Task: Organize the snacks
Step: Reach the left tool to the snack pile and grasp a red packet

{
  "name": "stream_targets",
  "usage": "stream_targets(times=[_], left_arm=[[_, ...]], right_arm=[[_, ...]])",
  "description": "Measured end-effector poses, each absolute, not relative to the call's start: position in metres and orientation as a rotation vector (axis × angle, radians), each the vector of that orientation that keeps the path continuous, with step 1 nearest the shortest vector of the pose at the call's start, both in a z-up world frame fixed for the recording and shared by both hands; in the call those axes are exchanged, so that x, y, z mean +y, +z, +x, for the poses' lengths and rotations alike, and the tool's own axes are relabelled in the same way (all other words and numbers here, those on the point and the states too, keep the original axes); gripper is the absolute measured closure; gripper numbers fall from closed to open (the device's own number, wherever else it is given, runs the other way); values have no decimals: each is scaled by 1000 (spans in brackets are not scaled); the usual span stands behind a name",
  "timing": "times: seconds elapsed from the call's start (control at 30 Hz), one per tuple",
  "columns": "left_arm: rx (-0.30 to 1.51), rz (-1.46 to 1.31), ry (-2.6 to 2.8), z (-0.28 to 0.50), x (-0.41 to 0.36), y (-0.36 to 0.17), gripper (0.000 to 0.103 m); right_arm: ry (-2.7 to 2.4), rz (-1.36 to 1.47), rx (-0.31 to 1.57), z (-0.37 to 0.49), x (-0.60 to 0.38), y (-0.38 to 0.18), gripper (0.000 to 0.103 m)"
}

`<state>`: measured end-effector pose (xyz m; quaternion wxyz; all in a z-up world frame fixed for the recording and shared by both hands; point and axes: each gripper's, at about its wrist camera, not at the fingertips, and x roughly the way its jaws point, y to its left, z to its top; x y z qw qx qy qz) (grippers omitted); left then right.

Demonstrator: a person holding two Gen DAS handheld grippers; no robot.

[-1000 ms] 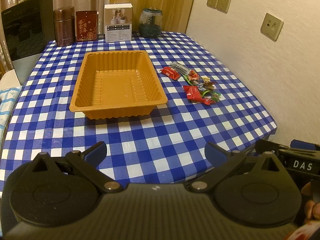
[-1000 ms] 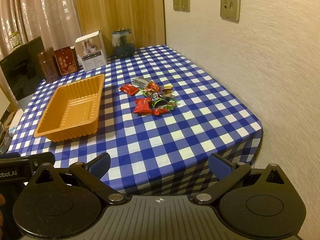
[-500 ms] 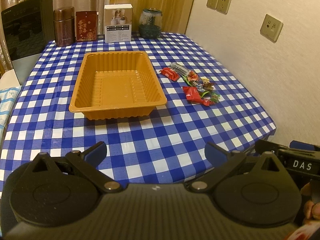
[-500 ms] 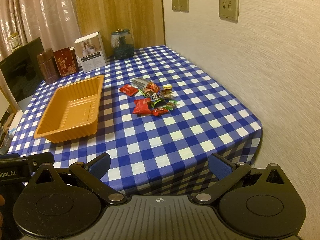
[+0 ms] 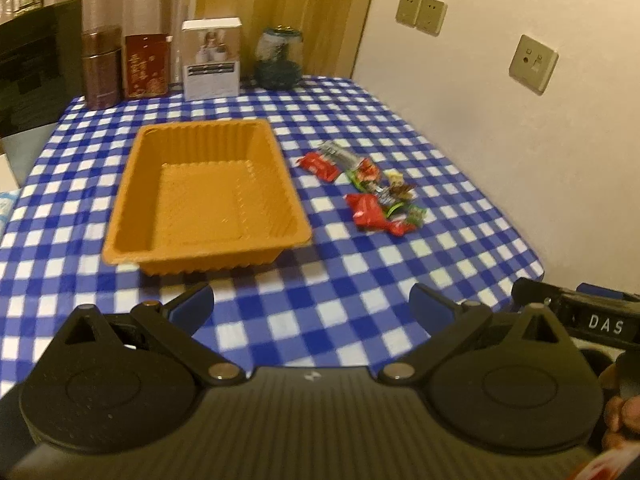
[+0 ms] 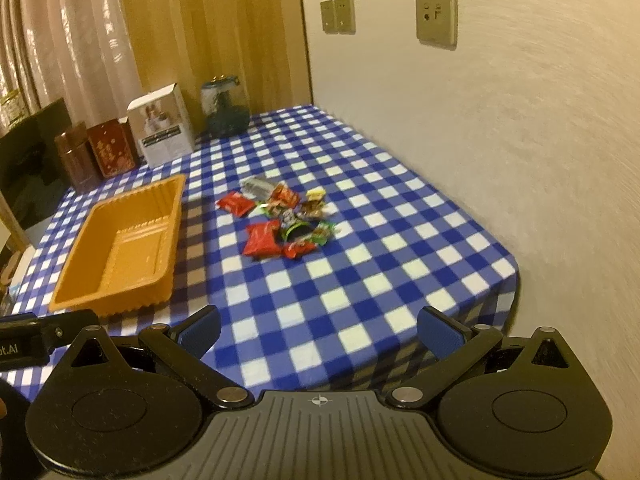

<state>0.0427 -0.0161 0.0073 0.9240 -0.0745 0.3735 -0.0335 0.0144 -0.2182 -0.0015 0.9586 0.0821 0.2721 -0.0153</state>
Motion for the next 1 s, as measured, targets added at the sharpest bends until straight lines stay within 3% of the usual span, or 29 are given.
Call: stream_targets(times=[0.2,0.53,0.6,1.0], left_arm=[[727,-133,-130,88,-31,2,0],[712,-74,-212,172,-67,-29,12],[718,-66,-223,188,-73,-37,14],[790,43,-249,253,-105,-82,35]], right_arm=[[-53,175,520,42,-239,-4,0],[-83,166,487,103,-278,-17,0],[-80,160,491,117,-285,-20,15],[-81,184,536,176,-311,-43,26]])
